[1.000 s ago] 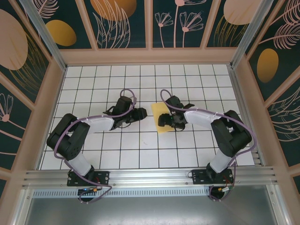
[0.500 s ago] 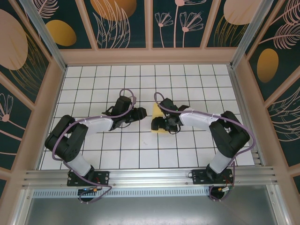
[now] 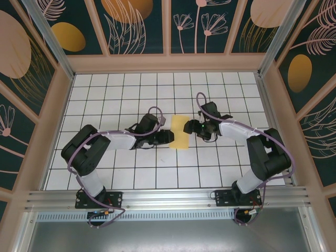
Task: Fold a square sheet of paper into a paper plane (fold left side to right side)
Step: Fold the triangle a second time at the center of the table.
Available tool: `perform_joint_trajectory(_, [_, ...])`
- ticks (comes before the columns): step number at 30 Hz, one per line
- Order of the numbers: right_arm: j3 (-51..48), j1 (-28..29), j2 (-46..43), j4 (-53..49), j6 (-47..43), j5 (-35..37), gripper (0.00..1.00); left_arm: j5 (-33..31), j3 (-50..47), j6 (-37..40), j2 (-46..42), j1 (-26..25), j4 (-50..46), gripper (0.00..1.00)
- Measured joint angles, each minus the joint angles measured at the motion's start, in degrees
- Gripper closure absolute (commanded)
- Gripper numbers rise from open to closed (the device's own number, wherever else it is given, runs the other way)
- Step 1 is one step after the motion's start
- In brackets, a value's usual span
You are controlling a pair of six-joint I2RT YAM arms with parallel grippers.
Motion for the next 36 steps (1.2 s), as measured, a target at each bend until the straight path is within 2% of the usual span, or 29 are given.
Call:
perform_joint_trajectory(12, [-1.2, -0.6, 0.0, 3.4, 0.0, -1.2, 0.23, 0.7, 3.1, 0.0, 1.5, -0.6, -1.5, 0.56])
perform_joint_trajectory(24, [-1.1, -0.6, 0.4, 4.2, -0.2, -1.5, 0.17, -2.6, 5.0, 2.1, 2.9, -1.9, -7.4, 0.55])
perform_joint_trajectory(36, [9.5, -2.6, 9.0, 3.8, -1.9, -2.3, 0.15, -6.9, 7.5, 4.5, 3.4, -3.6, -11.8, 0.56])
